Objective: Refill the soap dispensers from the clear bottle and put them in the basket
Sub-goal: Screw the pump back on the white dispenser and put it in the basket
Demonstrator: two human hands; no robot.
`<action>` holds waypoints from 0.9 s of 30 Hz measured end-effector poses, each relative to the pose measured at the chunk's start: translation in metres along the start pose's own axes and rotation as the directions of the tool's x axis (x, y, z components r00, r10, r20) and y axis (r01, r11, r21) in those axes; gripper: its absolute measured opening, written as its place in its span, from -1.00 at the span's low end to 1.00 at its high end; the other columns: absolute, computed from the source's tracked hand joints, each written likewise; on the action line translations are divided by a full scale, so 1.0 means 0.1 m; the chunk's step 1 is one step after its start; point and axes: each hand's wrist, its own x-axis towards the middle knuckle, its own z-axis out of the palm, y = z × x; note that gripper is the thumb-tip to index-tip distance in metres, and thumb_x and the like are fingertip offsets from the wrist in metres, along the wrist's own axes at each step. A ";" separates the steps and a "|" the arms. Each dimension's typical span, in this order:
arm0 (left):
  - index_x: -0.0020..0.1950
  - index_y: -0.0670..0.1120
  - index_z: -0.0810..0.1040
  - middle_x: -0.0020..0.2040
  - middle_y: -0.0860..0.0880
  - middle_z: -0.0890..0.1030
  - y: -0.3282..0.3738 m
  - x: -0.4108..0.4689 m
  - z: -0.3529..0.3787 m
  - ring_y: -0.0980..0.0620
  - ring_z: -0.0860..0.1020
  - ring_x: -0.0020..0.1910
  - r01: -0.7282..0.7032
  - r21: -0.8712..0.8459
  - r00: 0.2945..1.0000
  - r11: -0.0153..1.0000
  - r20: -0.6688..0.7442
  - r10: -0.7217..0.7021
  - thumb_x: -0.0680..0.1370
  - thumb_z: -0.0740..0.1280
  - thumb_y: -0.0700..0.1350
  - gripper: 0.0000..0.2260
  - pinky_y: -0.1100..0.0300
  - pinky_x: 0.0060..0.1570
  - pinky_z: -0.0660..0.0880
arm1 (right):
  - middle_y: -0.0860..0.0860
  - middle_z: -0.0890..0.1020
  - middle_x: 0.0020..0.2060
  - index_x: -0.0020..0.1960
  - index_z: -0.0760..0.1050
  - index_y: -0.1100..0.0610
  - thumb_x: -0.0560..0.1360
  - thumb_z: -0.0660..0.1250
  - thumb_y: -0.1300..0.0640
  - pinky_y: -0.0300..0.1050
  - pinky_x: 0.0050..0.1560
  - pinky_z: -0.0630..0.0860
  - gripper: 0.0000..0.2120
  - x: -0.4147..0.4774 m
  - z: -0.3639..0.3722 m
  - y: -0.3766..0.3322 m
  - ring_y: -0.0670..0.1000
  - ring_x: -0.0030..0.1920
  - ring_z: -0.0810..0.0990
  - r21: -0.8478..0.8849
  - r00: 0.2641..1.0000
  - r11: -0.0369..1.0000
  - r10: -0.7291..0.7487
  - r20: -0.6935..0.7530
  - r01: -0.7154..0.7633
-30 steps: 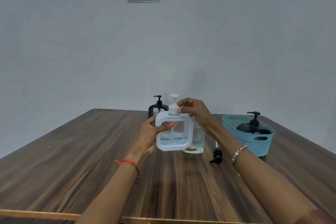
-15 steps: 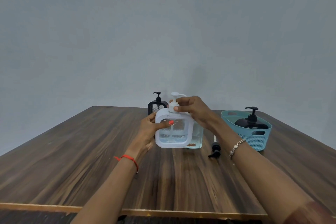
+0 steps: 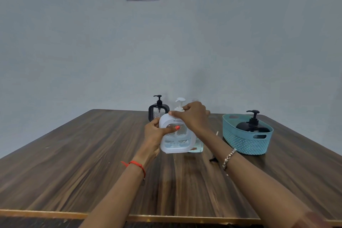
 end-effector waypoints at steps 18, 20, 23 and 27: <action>-0.13 -0.08 0.57 -0.20 -0.07 0.65 -0.13 -0.04 0.08 -0.01 0.65 -0.33 0.020 0.027 0.999 0.999 -0.050 -0.019 0.22 0.52 -0.39 -0.66 0.17 -0.43 0.57 | 0.12 0.63 -0.11 -0.13 0.56 0.25 0.29 0.47 -0.12 -0.08 -0.03 0.20 -0.57 -0.11 0.12 0.03 0.14 0.05 0.51 -0.070 0.985 0.991 0.103 -0.139 -0.114; -0.11 -0.09 0.59 -0.20 -0.08 0.66 -0.12 -0.04 0.08 -0.02 0.66 -0.33 0.022 0.013 0.999 1.000 -0.033 -0.021 0.21 0.53 -0.38 -0.65 0.15 -0.41 0.58 | 0.05 0.61 -0.20 -0.23 0.53 0.19 0.28 0.47 -0.14 -0.07 -0.04 0.20 -0.61 -0.09 0.04 0.03 0.09 -0.02 0.50 -0.055 0.993 0.993 0.103 -0.055 -0.106; -0.10 -0.12 0.60 -0.18 -0.12 0.67 -0.09 -0.04 0.09 -0.08 0.66 -0.28 0.030 -0.003 1.000 1.000 0.001 -0.030 0.19 0.53 -0.37 -0.66 0.06 -0.32 0.62 | -0.03 0.54 -0.40 -0.36 0.51 0.12 0.32 0.49 -0.02 -0.09 -0.14 0.32 -0.74 -0.09 -0.10 0.03 0.00 -0.25 0.50 0.135 0.991 0.989 0.049 0.127 -0.067; -0.10 -0.12 0.60 -0.20 -0.10 0.68 -0.08 -0.06 0.11 -0.06 0.67 -0.30 0.031 -0.026 0.999 0.999 0.022 -0.030 0.20 0.52 -0.39 -0.65 0.09 -0.35 0.61 | -0.11 0.61 -0.29 -0.01 0.63 0.20 0.37 0.47 0.16 -0.46 -0.36 0.41 -0.78 -0.05 -0.27 0.07 -0.25 -0.31 0.54 0.264 0.968 0.962 0.007 0.250 -0.075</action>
